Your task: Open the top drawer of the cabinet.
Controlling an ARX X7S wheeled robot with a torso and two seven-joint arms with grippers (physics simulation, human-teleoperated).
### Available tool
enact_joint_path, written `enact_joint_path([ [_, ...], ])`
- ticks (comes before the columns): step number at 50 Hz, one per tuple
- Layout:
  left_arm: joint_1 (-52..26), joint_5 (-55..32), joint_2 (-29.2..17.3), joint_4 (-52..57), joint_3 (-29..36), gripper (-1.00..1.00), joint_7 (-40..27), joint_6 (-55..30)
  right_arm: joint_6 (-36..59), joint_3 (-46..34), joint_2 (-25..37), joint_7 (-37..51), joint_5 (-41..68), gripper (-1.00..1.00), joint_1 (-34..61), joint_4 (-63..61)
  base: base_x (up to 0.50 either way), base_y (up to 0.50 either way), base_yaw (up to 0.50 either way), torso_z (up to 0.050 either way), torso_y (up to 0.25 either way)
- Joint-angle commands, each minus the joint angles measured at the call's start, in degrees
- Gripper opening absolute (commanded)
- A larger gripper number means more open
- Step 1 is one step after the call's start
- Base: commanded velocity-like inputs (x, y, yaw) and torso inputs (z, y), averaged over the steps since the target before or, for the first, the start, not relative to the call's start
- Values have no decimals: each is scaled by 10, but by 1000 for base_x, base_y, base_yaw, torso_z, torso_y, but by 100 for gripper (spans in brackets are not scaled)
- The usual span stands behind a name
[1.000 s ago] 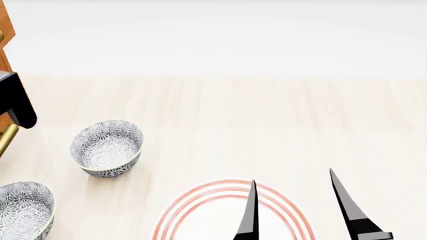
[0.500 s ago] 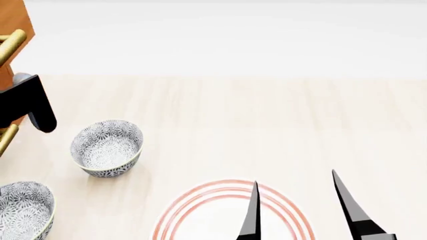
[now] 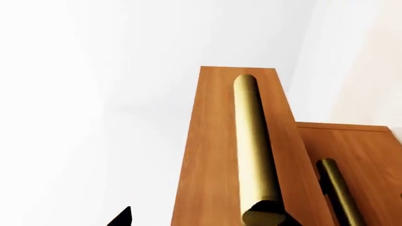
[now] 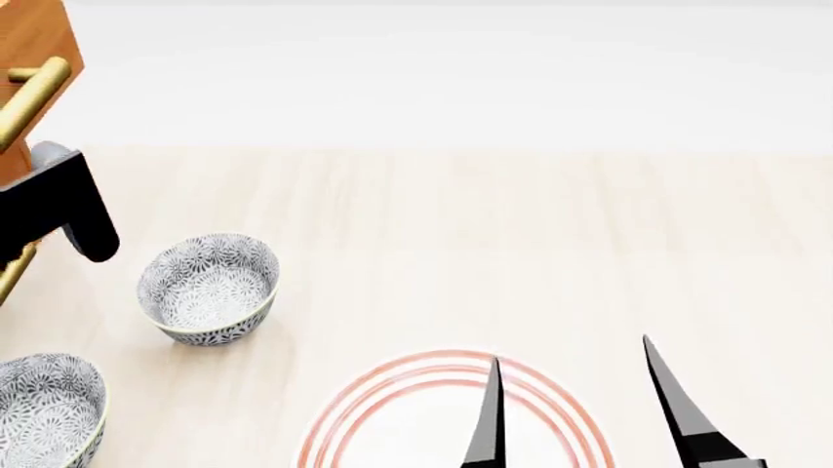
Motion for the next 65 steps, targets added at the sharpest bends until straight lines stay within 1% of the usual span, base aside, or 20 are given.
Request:
enact_joint_path([
  [1, 57, 57, -49, 168, -12, 100, -7, -19, -3, -5, 1, 2, -1, 100, -1, 3, 0, 0, 0, 0, 0],
  [4, 78, 66, -65, 217, -13, 100, 2, -29, -4, -6, 1, 2, -1, 100, -1, 4, 0, 0, 0, 0, 4],
  [7, 109, 73, -86, 294, -18, 100, 18, -42, -4, -7, 1, 3, -2, 100, -1, 4, 0, 0, 0, 0, 0],
  [17, 160, 79, -113, 376, -27, 100, 14, -54, -5, -9, 2, 5, -2, 100, -2, 4, 0, 0, 0, 0, 1],
  [21, 170, 41, -114, 430, -60, 100, 27, -62, -6, -11, 2, 5, -2, 100, -2, 5, 0, 0, 0, 0, 0],
  [24, 166, 9, -103, 443, -91, 100, 22, -61, -5, -12, 3, 5, -3, 100, -2, 4, 0, 0, 0, 0, 0],
  [25, 164, -26, -88, 456, -121, 100, 33, -70, -5, -12, 3, 5, -3, 100, -3, 4, 0, 0, 0, 0, 0],
  [31, 135, -85, -51, 467, -189, 100, 68, -110, -4, -13, 4, 5, -2, 100, -2, 5, 0, 0, 0, 0, 0],
  [36, 86, -100, -31, 458, -207, 100, 113, -159, 1, -14, 5, 5, -1, 100, -1, 2, 0, 0, 0, 0, 0],
  [44, 28, -149, 10, 343, -256, 100, 123, -179, 5, -15, 8, 5, 0, 100, 1, -1, 0, 0, 0, 0, 0],
  [48, -7, -169, 30, 300, -274, 100, 143, -208, 7, -16, 8, 5, -1, 100, 3, -1, 0, 0, 0, 0, 0],
  [49, -27, -182, 42, 287, -290, 100, 158, -234, 8, -16, 8, 5, 0, 100, 4, 0, 0, 0, 0, 0, 0],
  [51, -41, -191, 52, 276, -304, 100, 169, -253, 9, -17, 8, 5, -1, 100, 4, -1, 0, 0, 0, 0, 0],
  [56, -100, -226, 81, 252, -353, 100, 232, -370, 12, -19, 9, 5, -2, 100, 5, -2, 0, 0, 0, 0, 0],
  [58, -118, -223, 89, 240, -364, 100, 249, -395, 12, -20, 10, 5, -3, 100, 5, -3, 0, 0, 0, 0, 0],
  [60, -142, -70, 138, 174, -401, 100, 396, -397, 12, -21, 10, 6, -3, 100, 5, -3, 0, 0, 0, 0, 0],
  [62, -177, 102, 192, 96, -460, 100, 567, -397, 13, -22, 10, 6, -3, 100, 5, -4, 0, 0, 0, 0, 0],
  [63, -181, 151, 200, 90, -467, 100, 600, -396, 14, -22, 10, 6, -3, 100, 6, -4, 0, 0, 0, 0, 0],
  [64, -197, 204, 219, 60, -498, 100, 642, -396, 14, -23, 10, 6, -4, 100, 6, -4, 0, 0, 0, 0, 0],
  [65, -204, 229, 227, 49, -514, 100, 658, -395, 14, -23, 11, 6, -4, 100, 6, -4, 0, 0, 0, 0, 0],
])
